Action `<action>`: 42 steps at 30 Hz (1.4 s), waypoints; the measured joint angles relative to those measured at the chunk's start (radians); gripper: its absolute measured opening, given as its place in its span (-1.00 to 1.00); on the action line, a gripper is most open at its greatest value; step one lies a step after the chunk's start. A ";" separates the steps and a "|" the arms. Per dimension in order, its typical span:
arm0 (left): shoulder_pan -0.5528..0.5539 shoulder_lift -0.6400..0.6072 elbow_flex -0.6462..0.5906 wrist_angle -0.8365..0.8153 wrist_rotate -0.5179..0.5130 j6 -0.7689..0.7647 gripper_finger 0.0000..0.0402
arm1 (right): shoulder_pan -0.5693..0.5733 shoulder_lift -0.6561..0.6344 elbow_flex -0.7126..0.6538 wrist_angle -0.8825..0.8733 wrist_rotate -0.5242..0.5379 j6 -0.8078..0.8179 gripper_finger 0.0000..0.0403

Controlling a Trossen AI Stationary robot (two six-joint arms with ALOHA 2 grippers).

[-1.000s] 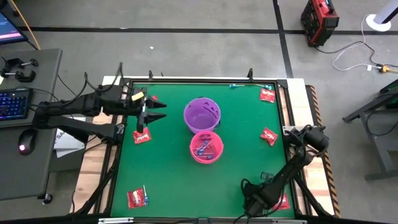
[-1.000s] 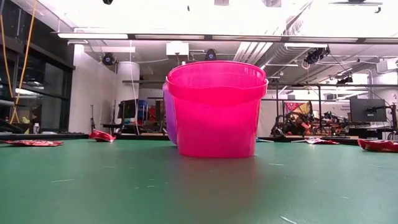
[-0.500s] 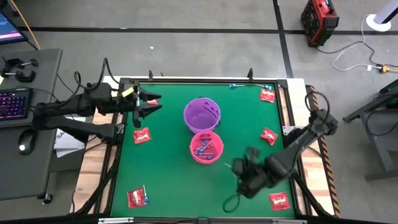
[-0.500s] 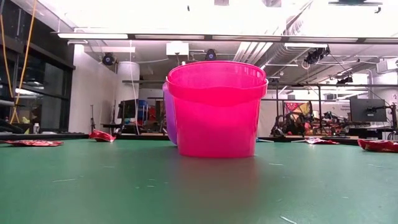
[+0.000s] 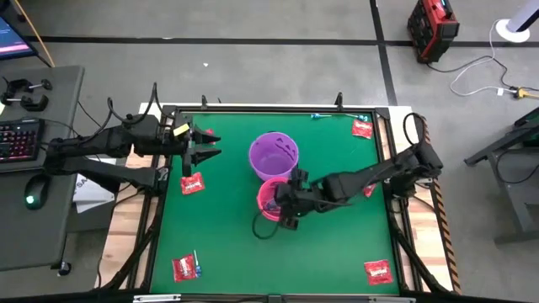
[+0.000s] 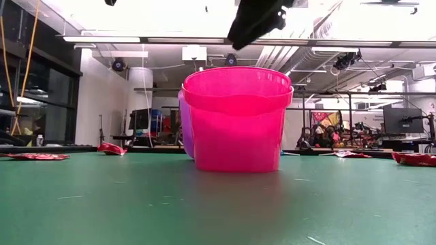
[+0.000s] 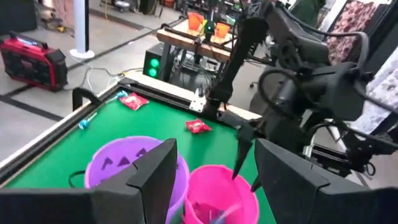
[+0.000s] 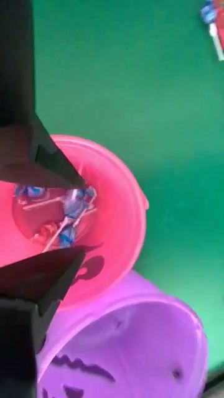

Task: Sort candy by brand, put in halloween buckets
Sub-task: Put the blue candy into the pink bucket

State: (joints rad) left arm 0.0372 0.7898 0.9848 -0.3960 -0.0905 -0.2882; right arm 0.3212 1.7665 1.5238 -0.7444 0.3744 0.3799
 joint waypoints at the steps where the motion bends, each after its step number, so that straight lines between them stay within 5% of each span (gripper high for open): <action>1: -0.001 0.000 0.001 -0.007 0.000 -0.008 0.02 | -0.009 0.002 0.000 0.000 -0.018 -0.012 -0.12; 10: -0.095 0.021 0.001 -0.244 0.034 -0.168 0.02 | -0.027 -0.079 0.000 -0.168 -0.062 0.026 0.18; 15: -0.287 0.150 0.001 -0.490 0.034 -0.378 0.02 | 0.026 -0.135 0.000 -0.465 0.016 0.141 0.18; 19: -0.481 0.312 0.001 -0.525 0.115 -0.527 0.02 | 0.065 -0.166 0.000 -0.601 0.079 0.243 0.18; 22: -0.641 0.451 0.001 -0.527 0.173 -0.426 0.02 | 0.080 -0.172 0.000 -0.613 0.108 0.275 0.18; 26: -0.820 0.614 0.000 -0.525 0.185 -0.062 0.02 | 0.078 -0.166 0.000 -0.586 0.115 0.250 0.18; 32: -0.969 0.771 0.000 -0.456 0.062 0.317 0.02 | 0.061 -0.164 0.000 -0.557 0.091 0.196 0.18; 42: -0.978 0.840 0.000 -0.115 0.020 0.430 0.02 | 0.058 -0.164 0.000 -0.557 0.084 0.196 0.18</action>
State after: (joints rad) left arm -0.9405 1.6295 0.9852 -0.5110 -0.0708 0.1421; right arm 0.3794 1.6028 1.5234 -1.3010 0.4580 0.5755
